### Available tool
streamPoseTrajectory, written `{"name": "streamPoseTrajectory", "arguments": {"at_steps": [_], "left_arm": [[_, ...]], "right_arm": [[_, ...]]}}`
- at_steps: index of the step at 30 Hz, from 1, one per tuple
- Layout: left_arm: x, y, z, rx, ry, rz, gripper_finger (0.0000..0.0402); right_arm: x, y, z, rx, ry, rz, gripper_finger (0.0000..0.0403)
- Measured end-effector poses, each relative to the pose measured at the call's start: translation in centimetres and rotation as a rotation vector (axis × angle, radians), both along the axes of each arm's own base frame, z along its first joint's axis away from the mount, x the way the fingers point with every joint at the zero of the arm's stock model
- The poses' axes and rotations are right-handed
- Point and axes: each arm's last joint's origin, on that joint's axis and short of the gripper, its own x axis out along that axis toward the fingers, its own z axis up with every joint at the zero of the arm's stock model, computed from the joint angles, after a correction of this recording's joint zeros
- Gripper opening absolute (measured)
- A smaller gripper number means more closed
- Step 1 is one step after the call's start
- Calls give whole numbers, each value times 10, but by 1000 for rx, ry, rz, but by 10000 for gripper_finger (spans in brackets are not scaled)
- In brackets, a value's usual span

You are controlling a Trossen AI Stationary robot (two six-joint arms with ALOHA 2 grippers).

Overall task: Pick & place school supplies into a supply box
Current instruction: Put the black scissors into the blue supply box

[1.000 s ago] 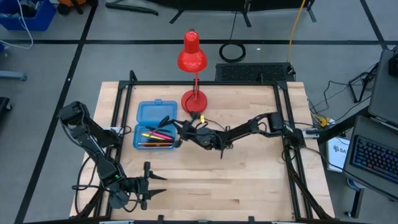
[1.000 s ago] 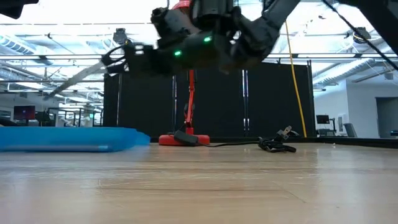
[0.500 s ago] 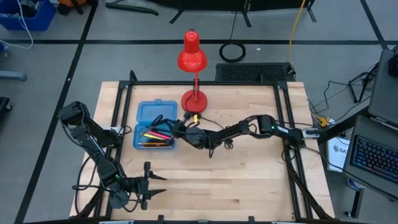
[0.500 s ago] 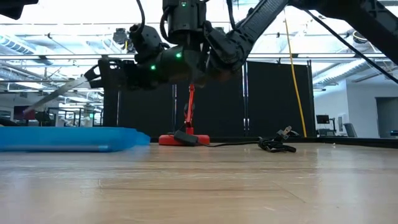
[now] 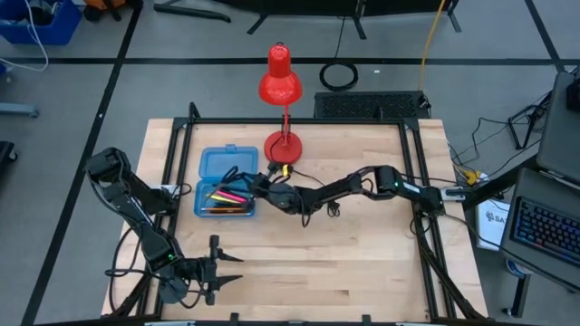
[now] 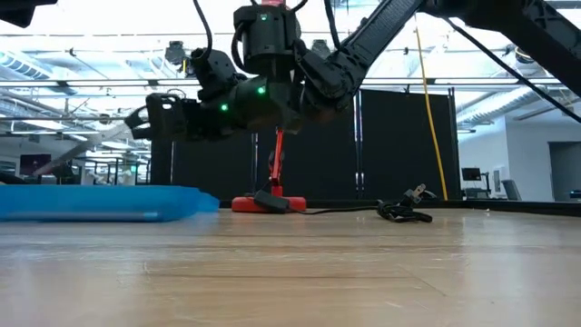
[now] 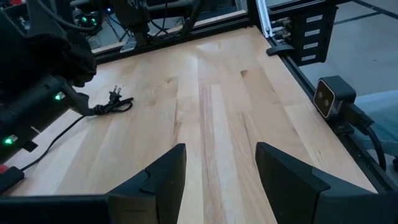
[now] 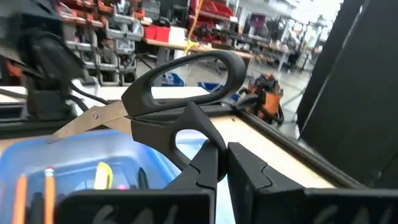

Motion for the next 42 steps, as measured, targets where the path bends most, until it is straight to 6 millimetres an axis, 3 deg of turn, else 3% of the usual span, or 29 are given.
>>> {"name": "streamPoseTrajectory", "arguments": {"at_steps": [8, 36, 42], "left_arm": [[0, 0, 0, 10, 2, 0, 200], [1, 1, 0, 8, 2, 7, 200], [3, 2, 0, 6, 3, 13, 200]], "right_arm": [[0, -10, -4, 43, 9, 4, 7], [0, -11, -9, 18, 88, 28, 9], [1, -12, -10, 42, 81, 97, 41]]}}
